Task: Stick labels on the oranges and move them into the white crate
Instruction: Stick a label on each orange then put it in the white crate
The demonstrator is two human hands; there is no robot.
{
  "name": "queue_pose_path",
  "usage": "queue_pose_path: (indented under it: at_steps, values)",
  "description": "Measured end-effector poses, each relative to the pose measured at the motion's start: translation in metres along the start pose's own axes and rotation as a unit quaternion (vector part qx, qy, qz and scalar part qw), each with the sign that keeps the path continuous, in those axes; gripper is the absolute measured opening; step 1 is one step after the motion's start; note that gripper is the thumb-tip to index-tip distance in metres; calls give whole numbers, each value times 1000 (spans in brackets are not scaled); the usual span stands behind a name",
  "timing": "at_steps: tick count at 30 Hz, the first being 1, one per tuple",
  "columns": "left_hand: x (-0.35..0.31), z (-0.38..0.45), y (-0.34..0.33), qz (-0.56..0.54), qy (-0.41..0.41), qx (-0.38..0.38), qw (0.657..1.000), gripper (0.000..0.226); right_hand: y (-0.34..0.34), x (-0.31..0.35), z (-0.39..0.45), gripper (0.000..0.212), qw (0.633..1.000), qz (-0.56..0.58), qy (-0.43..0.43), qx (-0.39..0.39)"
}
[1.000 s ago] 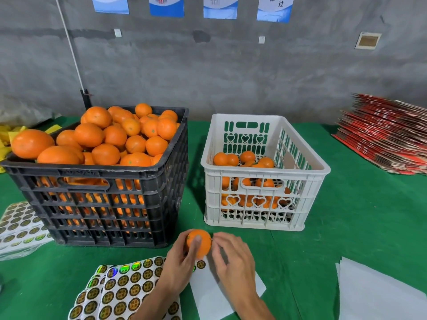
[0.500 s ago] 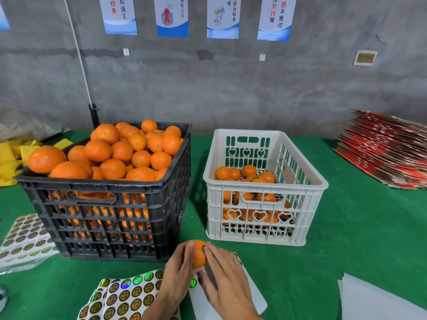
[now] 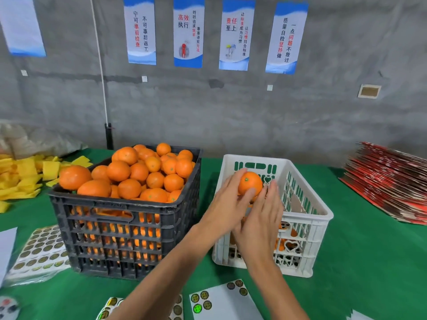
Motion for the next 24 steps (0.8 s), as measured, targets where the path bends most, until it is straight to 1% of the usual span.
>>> queue_pose_path:
  at_steps: [2,3,4,7,9,10,11,13,14,16,17,18,20,21,22,24]
  values:
    - [2,11,-4,102,-27,46,993,68,-4,-3,7,90,999,-31,-20,35]
    - [5,14,-1,143,-36,56,987,69,-8,-4,7,87,998,-41,-15,42]
    - [8,15,6,174,-43,46,983,67,-10,-4,4,82,998,-45,-3,41]
    - [19,12,47,259,-52,-50,963,48,-19,2,-8,74,997,-61,42,33]
    - [25,11,74,292,-4,-93,952,39,-30,5,-17,74,994,-72,64,54]
    - [25,11,84,287,37,-94,952,38,-35,6,-21,74,992,-80,71,71]
    - [25,14,91,294,82,-78,949,38,-38,7,-23,75,989,-94,78,85]
    - [23,25,107,364,140,-33,920,40,-41,6,-24,73,985,-116,84,92]
    - [24,31,118,388,154,-32,908,39,-42,4,-24,72,985,-117,86,88]
    - [35,41,146,396,189,-41,898,37,-44,-1,-23,72,986,-112,95,76]
    - [48,44,160,405,219,-18,888,36,-45,-4,-23,73,986,-109,101,72]
    - [62,43,169,416,259,35,871,36,-46,-6,-23,73,986,-110,106,66]
    - [93,35,175,413,342,169,827,48,-49,-8,-25,71,986,-116,111,52]
    - [106,31,176,399,375,210,810,57,-51,-7,-26,70,986,-115,109,48]
    - [115,31,177,388,396,227,801,63,-53,-6,-27,69,987,-111,106,44]
    - [124,37,175,401,395,246,789,74,-56,-4,-30,70,990,-103,93,36]
Point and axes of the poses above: each hand's wrist, its own z-axis towards the middle knuckle, its own y-axis out of the back of the hand, x = y × z, the point moved 2 cm from there along z, towards the middle knuckle, and after that the axes turned 2 degrees about y, right-handed, at the moved point
